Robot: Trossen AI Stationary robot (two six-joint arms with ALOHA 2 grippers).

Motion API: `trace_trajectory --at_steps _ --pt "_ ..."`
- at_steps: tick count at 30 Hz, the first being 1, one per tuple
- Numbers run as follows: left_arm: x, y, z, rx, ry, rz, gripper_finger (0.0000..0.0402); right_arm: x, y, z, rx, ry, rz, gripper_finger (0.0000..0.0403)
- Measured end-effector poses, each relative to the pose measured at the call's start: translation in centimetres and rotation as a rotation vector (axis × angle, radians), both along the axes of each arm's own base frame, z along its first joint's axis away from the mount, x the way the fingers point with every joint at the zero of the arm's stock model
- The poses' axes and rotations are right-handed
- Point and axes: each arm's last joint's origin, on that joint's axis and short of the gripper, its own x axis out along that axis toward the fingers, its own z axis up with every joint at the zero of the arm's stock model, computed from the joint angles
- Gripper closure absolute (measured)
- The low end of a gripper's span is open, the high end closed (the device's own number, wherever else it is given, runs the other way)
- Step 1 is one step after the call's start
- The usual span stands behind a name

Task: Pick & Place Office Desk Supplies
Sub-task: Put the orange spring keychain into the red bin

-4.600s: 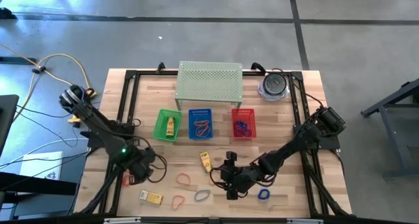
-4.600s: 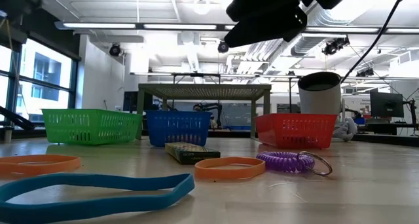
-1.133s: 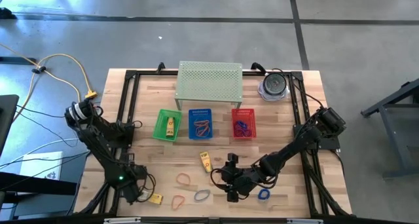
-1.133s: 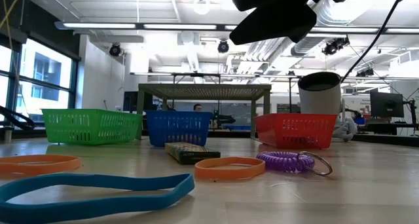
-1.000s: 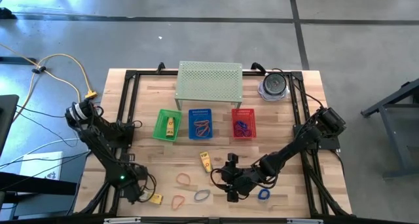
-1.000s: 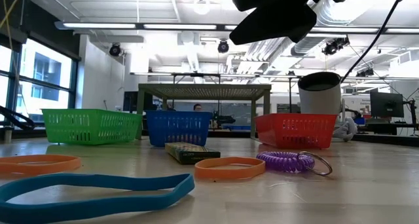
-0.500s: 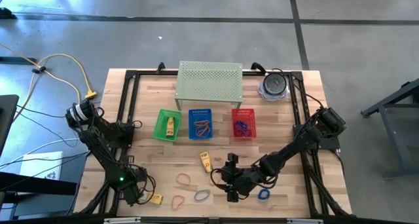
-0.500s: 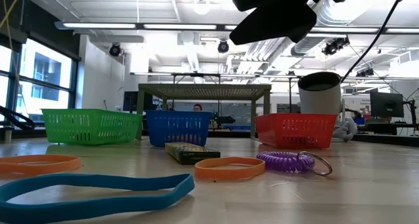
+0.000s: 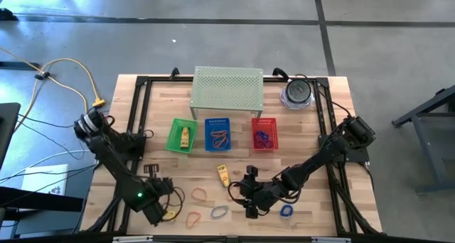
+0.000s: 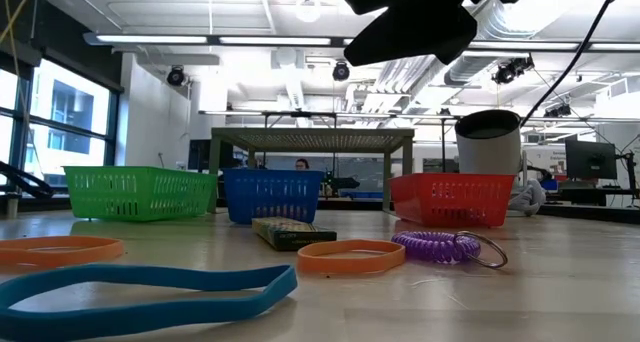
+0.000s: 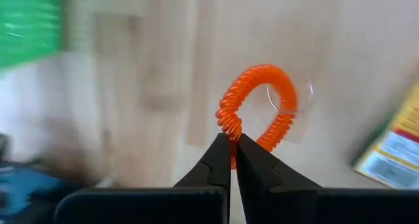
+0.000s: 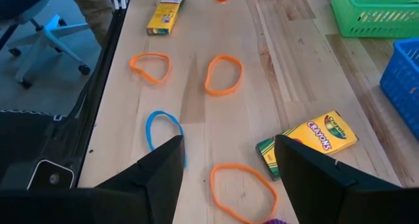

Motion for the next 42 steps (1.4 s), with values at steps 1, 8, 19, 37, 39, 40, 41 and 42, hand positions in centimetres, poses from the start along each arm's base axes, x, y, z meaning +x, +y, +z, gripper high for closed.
trace_trajectory --at_steps 1,8,19,37,39,40,41,42 --pt "0.3 0.2 0.4 0.016 -0.009 0.004 0.0400 0.0 0.0 0.0 -0.001 0.001 0.000 0.0177" --pt "2.4 0.9 2.7 0.096 -0.152 -0.002 0.0400 0.0 0.0 -0.1 -0.003 0.006 0.000 0.0177" --pt "5.9 1.4 4.3 0.220 -0.534 0.016 0.0400 0.0 0.0 0.0 -0.004 -0.001 -0.010 0.0177" --pt "13.5 -0.1 4.3 0.283 -0.937 -0.104 0.0401 0.9 -0.4 1.7 -0.046 -0.239 -0.232 0.0177" --pt "14.1 -0.2 3.9 0.296 -0.942 -0.122 0.0401 1.0 -0.5 1.6 -0.047 -0.235 -0.233 0.0177" --pt "14.3 -0.2 3.9 0.304 -0.943 -0.134 0.0401 1.0 -0.5 1.6 -0.044 -0.234 -0.230 0.0177" --pt "14.4 -0.2 3.8 0.312 -0.946 -0.143 0.0401 1.0 -0.5 1.6 -0.040 -0.231 -0.224 0.0177" --pt "14.6 -0.2 3.9 0.314 -0.954 -0.146 0.0401 1.0 -0.5 1.6 -0.036 -0.229 -0.218 0.0177"
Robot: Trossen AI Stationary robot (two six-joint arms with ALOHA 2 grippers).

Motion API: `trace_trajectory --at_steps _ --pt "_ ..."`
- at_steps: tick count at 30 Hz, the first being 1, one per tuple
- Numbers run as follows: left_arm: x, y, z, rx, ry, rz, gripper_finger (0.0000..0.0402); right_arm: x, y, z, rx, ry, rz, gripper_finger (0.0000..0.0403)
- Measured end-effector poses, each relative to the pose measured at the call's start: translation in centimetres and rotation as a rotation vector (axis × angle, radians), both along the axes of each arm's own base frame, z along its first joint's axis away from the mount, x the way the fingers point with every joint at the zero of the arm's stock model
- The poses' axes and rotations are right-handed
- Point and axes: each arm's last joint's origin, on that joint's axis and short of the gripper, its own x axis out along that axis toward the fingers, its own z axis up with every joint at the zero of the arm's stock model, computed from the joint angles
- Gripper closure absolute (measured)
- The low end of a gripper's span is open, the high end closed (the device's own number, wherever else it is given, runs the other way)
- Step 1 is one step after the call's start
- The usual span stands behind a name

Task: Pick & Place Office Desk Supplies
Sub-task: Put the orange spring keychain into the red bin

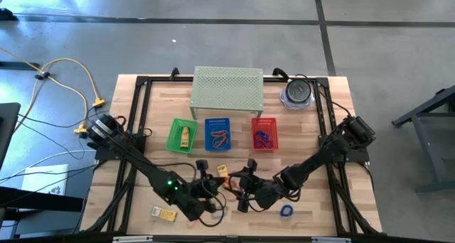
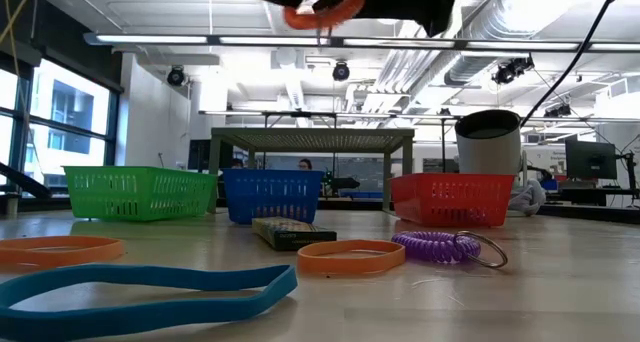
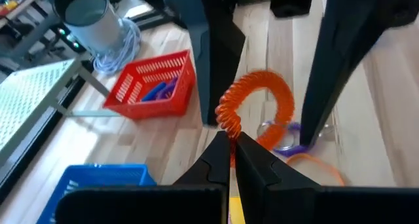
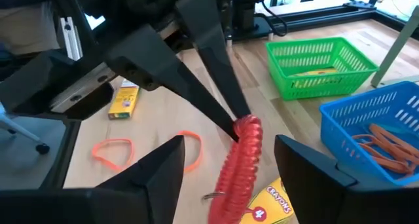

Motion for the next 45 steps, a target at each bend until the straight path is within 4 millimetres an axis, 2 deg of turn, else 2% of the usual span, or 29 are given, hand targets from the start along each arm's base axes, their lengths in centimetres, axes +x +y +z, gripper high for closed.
trace_trajectory --at_steps 3,6,9,14,15,19,23,33,38,45 --pt "0.1 -0.1 0.0 0.018 0.000 -0.011 0.0401 0.0 0.0 -0.1 -0.002 0.007 0.001 0.0191" --pt "0.0 -0.2 0.1 0.027 -0.008 -0.007 0.0401 -0.1 -0.1 -0.3 -0.010 0.025 -0.001 0.0224" --pt "-0.2 -0.4 0.1 0.042 -0.005 -0.014 0.0401 -0.1 -0.1 -0.3 -0.011 0.027 -0.001 0.0273" --pt "-0.2 -0.5 0.1 0.047 -0.003 -0.020 0.0401 -0.2 -0.1 -0.4 -0.022 0.039 0.002 0.0378" --pt "-0.3 -0.5 0.1 0.053 -0.001 -0.024 0.0401 -0.2 0.0 -0.4 -0.027 0.042 0.006 0.0387" --pt "-0.3 -0.6 0.0 0.107 0.035 -0.076 0.0396 -0.2 0.0 -0.4 -0.025 0.049 0.027 0.0388" --pt "-0.3 -0.7 0.0 0.144 0.058 -0.110 0.0374 -0.2 0.0 -0.4 -0.026 0.051 0.035 0.0392" --pt "-0.1 -1.0 0.1 0.058 0.035 -0.142 0.0269 -0.3 0.1 -0.5 -0.022 0.063 0.055 0.0394" --pt "0.0 -1.0 0.2 0.056 0.025 -0.139 0.0229 -0.4 0.1 -0.8 0.004 0.106 0.080 0.0394" --pt "0.0 -1.0 0.1 0.057 0.026 -0.138 0.0218 -1.0 -0.3 -1.8 0.037 0.207 0.056 0.0394"
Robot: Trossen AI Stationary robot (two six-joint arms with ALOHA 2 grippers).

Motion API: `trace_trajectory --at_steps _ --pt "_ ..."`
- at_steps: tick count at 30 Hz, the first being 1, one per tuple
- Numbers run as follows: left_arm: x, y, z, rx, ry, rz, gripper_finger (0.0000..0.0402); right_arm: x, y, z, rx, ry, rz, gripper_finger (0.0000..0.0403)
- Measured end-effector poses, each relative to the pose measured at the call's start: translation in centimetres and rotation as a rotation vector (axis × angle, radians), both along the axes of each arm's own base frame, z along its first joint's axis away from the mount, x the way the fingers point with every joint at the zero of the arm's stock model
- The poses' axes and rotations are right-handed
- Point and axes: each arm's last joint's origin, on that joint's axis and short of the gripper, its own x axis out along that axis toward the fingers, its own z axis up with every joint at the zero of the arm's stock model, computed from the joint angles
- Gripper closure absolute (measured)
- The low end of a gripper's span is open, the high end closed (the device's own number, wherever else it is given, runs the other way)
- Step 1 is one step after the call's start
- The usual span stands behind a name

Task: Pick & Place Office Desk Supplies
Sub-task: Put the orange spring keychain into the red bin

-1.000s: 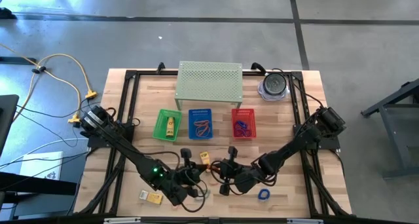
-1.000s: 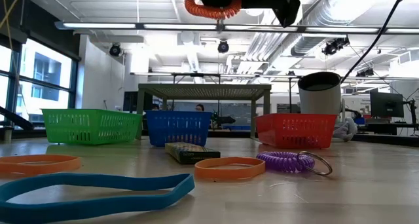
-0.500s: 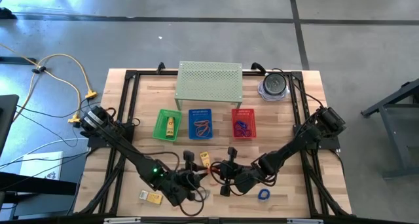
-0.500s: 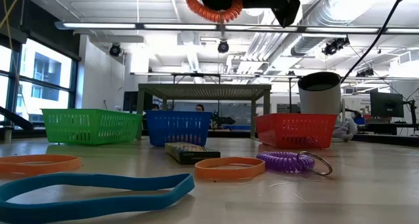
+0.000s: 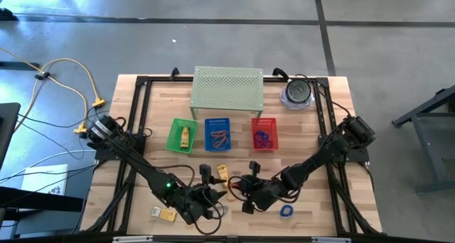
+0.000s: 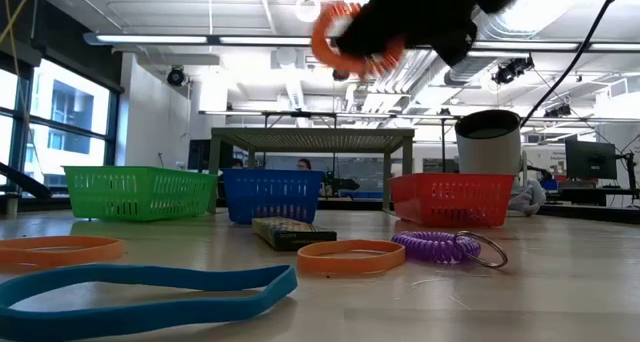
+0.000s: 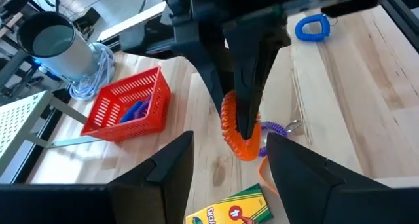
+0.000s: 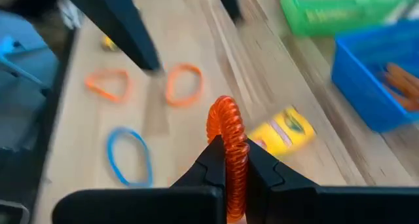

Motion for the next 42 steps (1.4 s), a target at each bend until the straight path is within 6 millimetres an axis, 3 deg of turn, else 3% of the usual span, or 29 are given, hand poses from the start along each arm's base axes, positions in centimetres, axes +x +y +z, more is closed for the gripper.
trace_trajectory --at_steps 5,12,19,24,31,42 --pt "0.0 0.0 0.0 0.001 0.005 -0.004 0.0218 -1.2 -1.0 -0.4 -0.019 0.108 -0.113 0.0394" --pt "-0.1 0.1 -0.2 -0.032 0.009 0.014 0.0218 -3.8 -3.2 0.8 -0.068 0.189 -0.339 0.0394" --pt "-0.3 0.1 -0.5 -0.088 0.032 0.026 0.0218 -5.5 -6.6 1.2 -0.139 0.254 -0.605 0.0394" --pt "-0.3 -0.1 -0.6 -0.134 0.071 -0.037 0.0218 -5.2 -10.2 1.1 -0.154 0.329 -0.761 0.0394" --pt "-0.7 -0.4 -0.9 -0.189 0.117 -0.061 0.0218 -3.9 -14.2 0.8 -0.110 0.445 -0.812 0.0394" --pt "-1.7 -1.3 -1.2 -0.215 0.140 -0.061 0.0218 -3.3 -17.2 0.6 -0.015 0.539 -0.833 0.0350"
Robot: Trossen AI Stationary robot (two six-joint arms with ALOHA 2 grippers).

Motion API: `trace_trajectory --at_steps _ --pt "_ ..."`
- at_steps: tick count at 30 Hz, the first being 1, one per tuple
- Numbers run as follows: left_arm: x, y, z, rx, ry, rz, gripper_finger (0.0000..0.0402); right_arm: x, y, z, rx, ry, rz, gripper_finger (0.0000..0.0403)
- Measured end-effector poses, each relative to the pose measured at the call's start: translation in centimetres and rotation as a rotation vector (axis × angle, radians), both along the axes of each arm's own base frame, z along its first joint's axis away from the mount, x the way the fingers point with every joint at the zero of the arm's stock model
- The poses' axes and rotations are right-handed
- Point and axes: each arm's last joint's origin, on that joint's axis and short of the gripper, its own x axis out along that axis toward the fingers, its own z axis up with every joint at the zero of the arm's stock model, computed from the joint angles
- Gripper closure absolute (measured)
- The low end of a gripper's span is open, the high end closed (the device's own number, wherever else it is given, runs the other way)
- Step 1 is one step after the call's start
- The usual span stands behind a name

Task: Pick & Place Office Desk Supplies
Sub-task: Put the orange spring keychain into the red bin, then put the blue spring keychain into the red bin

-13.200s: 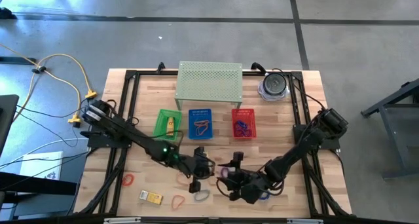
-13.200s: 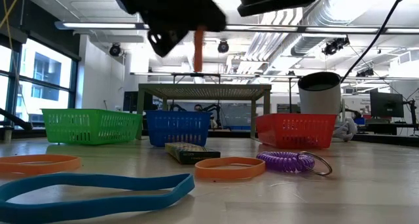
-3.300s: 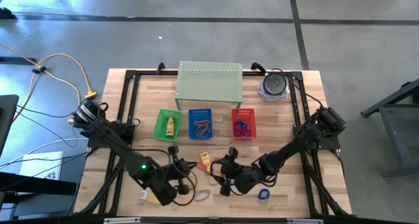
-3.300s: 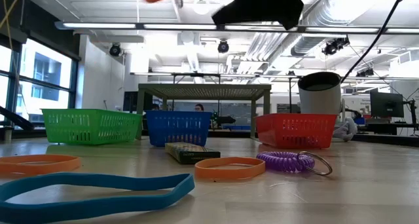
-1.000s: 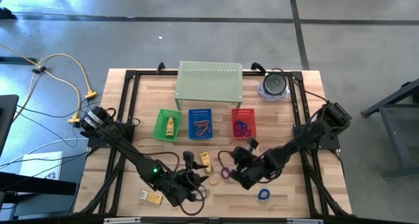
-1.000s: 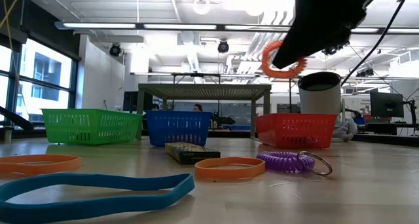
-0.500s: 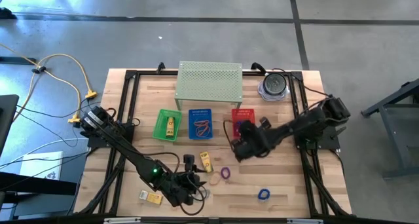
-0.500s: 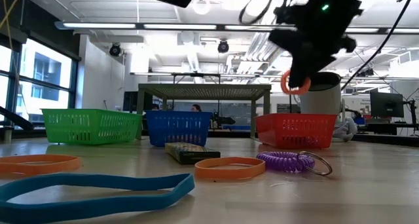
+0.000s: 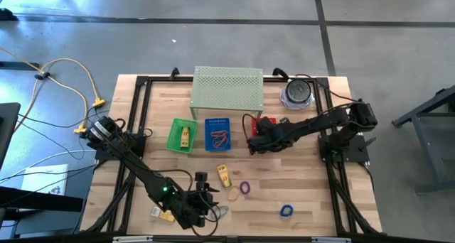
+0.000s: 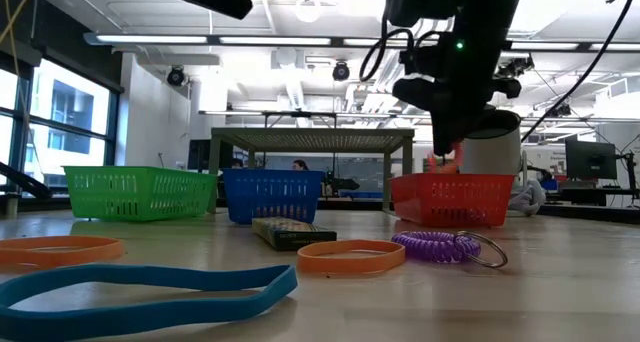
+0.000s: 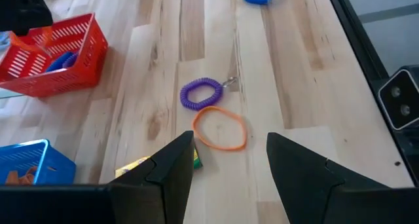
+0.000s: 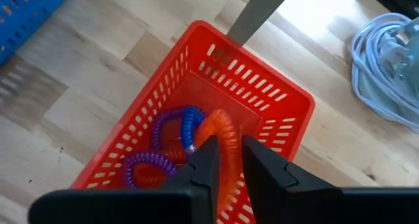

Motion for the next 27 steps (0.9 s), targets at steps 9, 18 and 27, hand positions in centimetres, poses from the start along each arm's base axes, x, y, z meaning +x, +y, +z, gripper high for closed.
trace_trajectory --at_steps 9,18,27 --pt "-0.2 -0.1 -0.1 -0.029 0.005 0.026 0.0218 0.3 -0.1 0.0 0.017 0.006 0.052 0.0305" --pt "-0.2 -0.1 -0.1 -0.025 0.007 0.027 0.0218 0.9 0.8 1.6 0.002 -0.085 0.208 0.0233" --pt "-0.2 0.0 -0.2 -0.017 0.014 0.029 0.0218 -2.3 3.0 6.9 0.092 -0.266 0.338 0.0227"
